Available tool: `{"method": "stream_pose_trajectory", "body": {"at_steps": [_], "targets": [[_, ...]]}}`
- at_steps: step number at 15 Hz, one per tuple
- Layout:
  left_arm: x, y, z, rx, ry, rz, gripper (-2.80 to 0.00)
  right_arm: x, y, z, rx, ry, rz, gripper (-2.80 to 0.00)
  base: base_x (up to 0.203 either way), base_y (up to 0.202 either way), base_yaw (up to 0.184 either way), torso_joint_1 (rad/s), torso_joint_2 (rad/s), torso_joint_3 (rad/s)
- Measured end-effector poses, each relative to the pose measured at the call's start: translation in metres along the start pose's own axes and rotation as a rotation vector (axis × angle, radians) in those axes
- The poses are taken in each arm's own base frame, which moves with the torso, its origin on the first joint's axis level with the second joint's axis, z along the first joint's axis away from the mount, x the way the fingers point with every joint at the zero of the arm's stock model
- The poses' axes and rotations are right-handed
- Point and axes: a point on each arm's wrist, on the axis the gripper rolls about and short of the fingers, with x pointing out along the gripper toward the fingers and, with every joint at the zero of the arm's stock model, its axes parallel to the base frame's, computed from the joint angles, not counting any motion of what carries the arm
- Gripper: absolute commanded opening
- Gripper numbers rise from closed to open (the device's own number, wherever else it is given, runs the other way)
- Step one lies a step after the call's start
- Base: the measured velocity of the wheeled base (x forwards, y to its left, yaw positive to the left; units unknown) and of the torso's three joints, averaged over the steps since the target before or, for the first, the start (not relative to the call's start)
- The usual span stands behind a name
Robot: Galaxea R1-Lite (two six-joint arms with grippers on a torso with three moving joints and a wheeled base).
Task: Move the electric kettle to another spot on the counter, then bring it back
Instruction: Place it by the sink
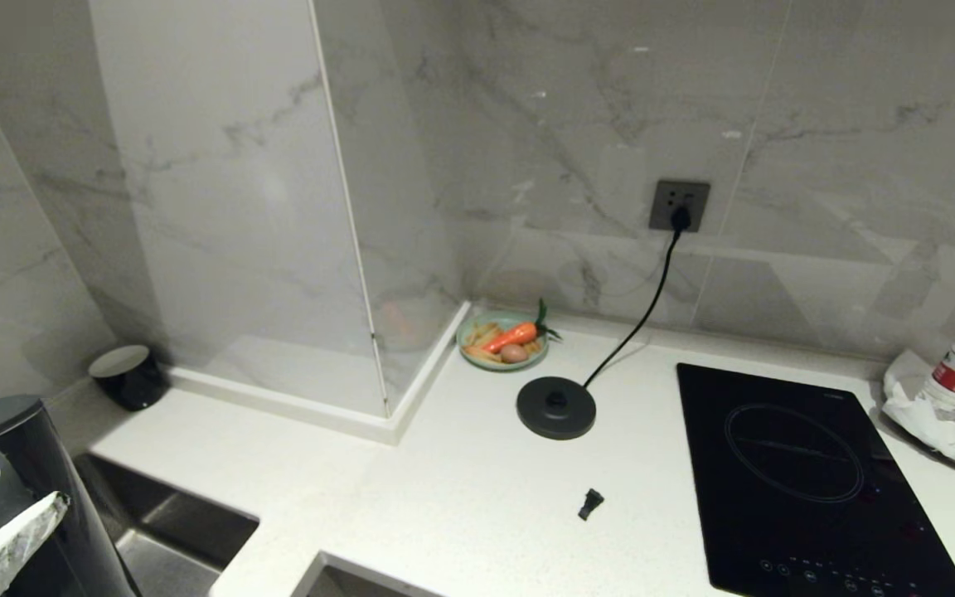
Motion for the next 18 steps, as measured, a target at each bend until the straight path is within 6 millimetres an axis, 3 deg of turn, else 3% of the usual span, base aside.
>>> {"method": "stream_pose_trajectory", "body": {"at_steps": [6, 12, 15, 18], "targets": [[-0.009, 0.001, -0.009, 0.005, 0.058, 0.005, -2.8, 0.0, 0.0, 0.0, 0.0, 0.0, 0.0, -2.8, 0.0, 0.0, 0.0, 0.0, 0.0, 0.0], [-0.015, 0.001, -0.003, 0.0, 0.018, -0.03, -2.8, 0.0, 0.0, 0.0, 0.0, 0.0, -0.001, -2.8, 0.0, 0.0, 0.0, 0.0, 0.0, 0.0], [-0.009, -0.001, 0.003, -0.002, 0.03, -0.053, -2.8, 0.0, 0.0, 0.0, 0.0, 0.0, -0.001, -2.8, 0.0, 0.0, 0.0, 0.0, 0.0, 0.0], [0.008, -0.003, 0.013, -0.016, 0.068, -0.049, -2.8, 0.0, 0.0, 0.0, 0.0, 0.0, -0.001, -2.8, 0.0, 0.0, 0.0, 0.0, 0.0, 0.0]]}}
